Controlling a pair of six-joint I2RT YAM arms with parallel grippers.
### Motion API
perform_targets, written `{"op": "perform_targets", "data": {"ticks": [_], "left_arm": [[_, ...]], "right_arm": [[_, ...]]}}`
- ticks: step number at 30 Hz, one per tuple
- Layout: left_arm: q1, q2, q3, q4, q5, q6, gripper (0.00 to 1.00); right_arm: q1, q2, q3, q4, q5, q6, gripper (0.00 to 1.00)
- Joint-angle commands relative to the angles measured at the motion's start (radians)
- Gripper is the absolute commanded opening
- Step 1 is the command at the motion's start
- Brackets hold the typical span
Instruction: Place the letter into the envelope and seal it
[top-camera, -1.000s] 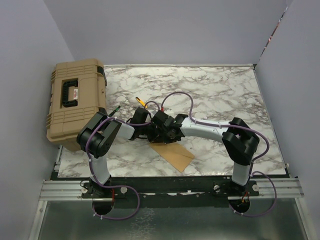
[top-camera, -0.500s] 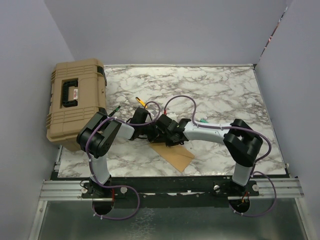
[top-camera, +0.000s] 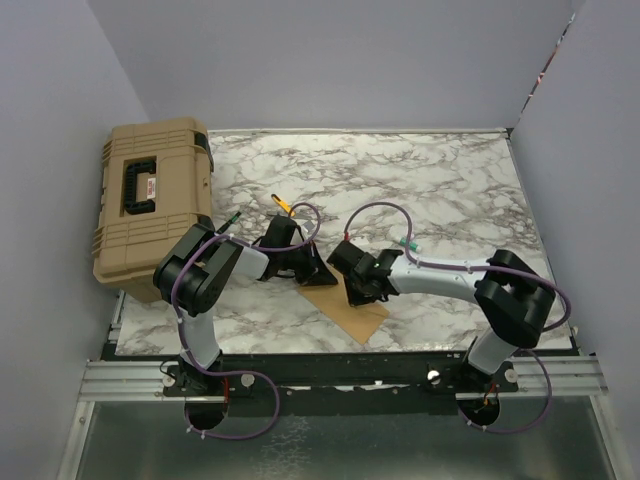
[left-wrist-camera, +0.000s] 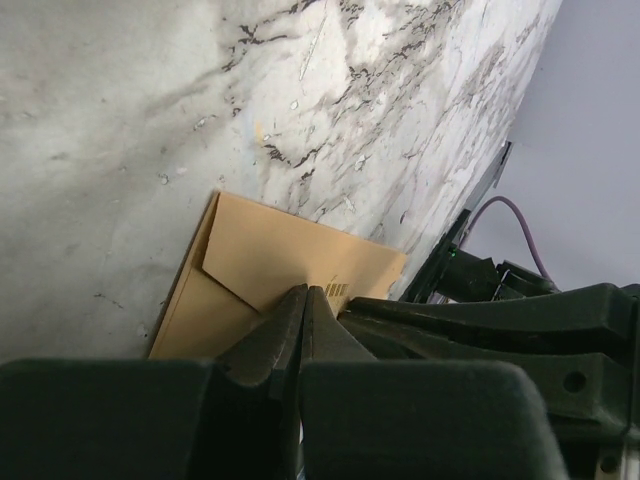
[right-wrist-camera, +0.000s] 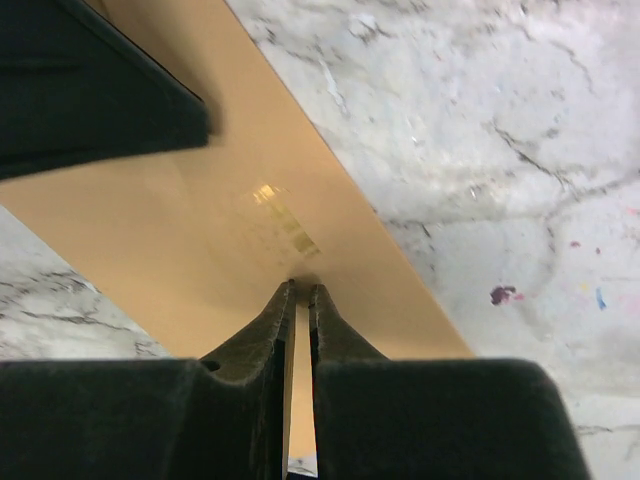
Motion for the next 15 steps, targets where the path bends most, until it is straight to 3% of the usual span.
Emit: {"op": "perform_targets", "data": {"ticks": [1, 8, 10, 12, 15], "left_arm": [[0.020, 0.050, -0.035, -0.132, -0.177, 0.062, 0.00], [0.020, 0.026, -0.006, -0.156, -0.177, 0.092, 0.06], [0.019, 0.004, 0.007, -0.158, -0.165, 0.095, 0.12], [0.020, -0.024, 0.022, -0.160, -0.129, 0.087, 0.29], [0.018, -0.086, 0.062, -0.181, -0.090, 0.084, 0.42]], "right_arm": [[0.007, -0.034, -0.075, -0.181, -0.002, 0.016, 0.10], [-0.008, -0.177, 0.005, -0.271, 0.106, 0.069, 0.12], [-0.038, -0.209, 0.030, -0.283, 0.142, 0.061, 0.17], [-0.094, -0.228, 0.036, -0.278, 0.160, 0.038, 0.27], [-0.179, -0.254, 0.029, -0.255, 0.178, -0.011, 0.45]]}}
